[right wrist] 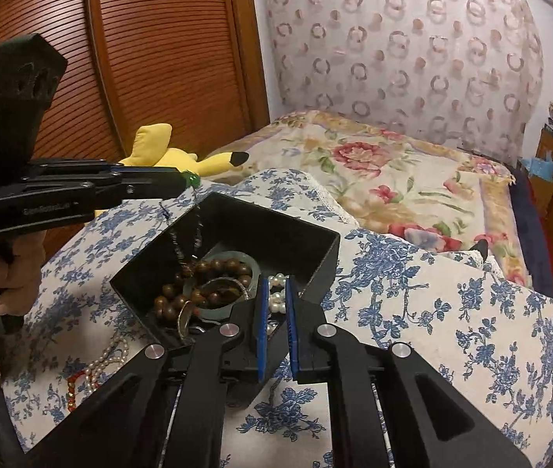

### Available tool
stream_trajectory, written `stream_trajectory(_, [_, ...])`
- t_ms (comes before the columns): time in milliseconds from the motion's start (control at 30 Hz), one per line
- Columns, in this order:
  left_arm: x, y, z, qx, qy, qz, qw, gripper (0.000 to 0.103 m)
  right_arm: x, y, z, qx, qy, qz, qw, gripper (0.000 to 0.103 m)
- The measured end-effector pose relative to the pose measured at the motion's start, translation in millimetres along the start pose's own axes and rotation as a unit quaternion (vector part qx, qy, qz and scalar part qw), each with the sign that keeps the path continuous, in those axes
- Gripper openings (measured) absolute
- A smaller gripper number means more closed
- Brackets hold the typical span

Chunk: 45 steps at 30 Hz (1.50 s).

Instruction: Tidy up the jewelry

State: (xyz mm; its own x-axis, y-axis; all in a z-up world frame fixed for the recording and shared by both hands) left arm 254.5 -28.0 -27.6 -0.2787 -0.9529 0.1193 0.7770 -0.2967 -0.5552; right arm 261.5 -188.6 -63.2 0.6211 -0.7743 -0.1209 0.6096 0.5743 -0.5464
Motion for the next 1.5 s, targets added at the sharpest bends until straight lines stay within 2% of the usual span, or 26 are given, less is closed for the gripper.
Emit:
stream_trajectory(167, [-2, 3, -3, -0.003, -0.001, 0.006, 1.0000, 0.010, 1, 0, 0, 0.000, -0.001, 0.000, 1.000, 0.012])
stream_trajectory(233, [-3, 2, -4, -0.002, -0.002, 0.009, 1.0000, 0.021, 0, 0, 0, 0.000, -0.002, 0.000, 1.000, 0.012])
stream_trajectory(367, [-4, -6, -8, 0.002, 0.003, 0.022, 0.9997, 0.034, 0, -1, 0, 0.002, -0.004, -0.002, 1.000, 0.012])
stream_trajectory(433, [-4, -10, -13, 0.003, 0.006, 0.030, 0.9995, 0.047, -2, -3, 3, 0.007, -0.005, -0.005, 1.000, 0.012])
stream_trajectory(467, [-5, -13, -16, 0.003, 0.006, 0.032, 0.9994, 0.050, -3, -5, 4, 0.009, -0.005, -0.006, 1.000, 0.012])
stream_trajectory(533, [-6, -18, -22, 0.002, 0.006, 0.035, 0.9994, 0.064, -7, -11, 8, 0.018, -0.010, -0.010, 1.000, 0.012])
stream_trajectory(700, [-7, -41, -41, 0.002, 0.014, 0.050, 0.9986, 0.083, -16, -31, 13, 0.033, -0.021, -0.019, 0.999, 0.012])
stream_trajectory(867, [-10, -59, -66, -0.012, 0.008, 0.048, 0.9988, 0.090, -31, -51, 1, 0.030, -0.033, -0.026, 0.999, 0.012])
stream_trajectory(1167, [-10, -77, -116, -0.051, 0.014, 0.047, 0.9975, 0.092, -46, -75, -52, -0.001, -0.016, -0.042, 0.999, 0.013])
stream_trajectory(1500, [-8, -83, -154, -0.085, 0.020, 0.051, 0.9949, 0.092, -58, -95, -101, -0.029, 0.010, -0.053, 0.998, 0.013])
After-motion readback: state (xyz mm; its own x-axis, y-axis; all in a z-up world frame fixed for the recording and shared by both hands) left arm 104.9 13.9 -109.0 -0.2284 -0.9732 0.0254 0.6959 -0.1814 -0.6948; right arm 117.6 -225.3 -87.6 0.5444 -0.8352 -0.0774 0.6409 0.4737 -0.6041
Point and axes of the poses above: each gripper's, at about its wrist camera, not at the fingertips, and y roughly the way its jaws point, x to its right, z to its top, the point moved 1 cm from there along y, roughly the way its jaws point, and after that the axes turned 8 degrees about x, right-handed, at the moved point
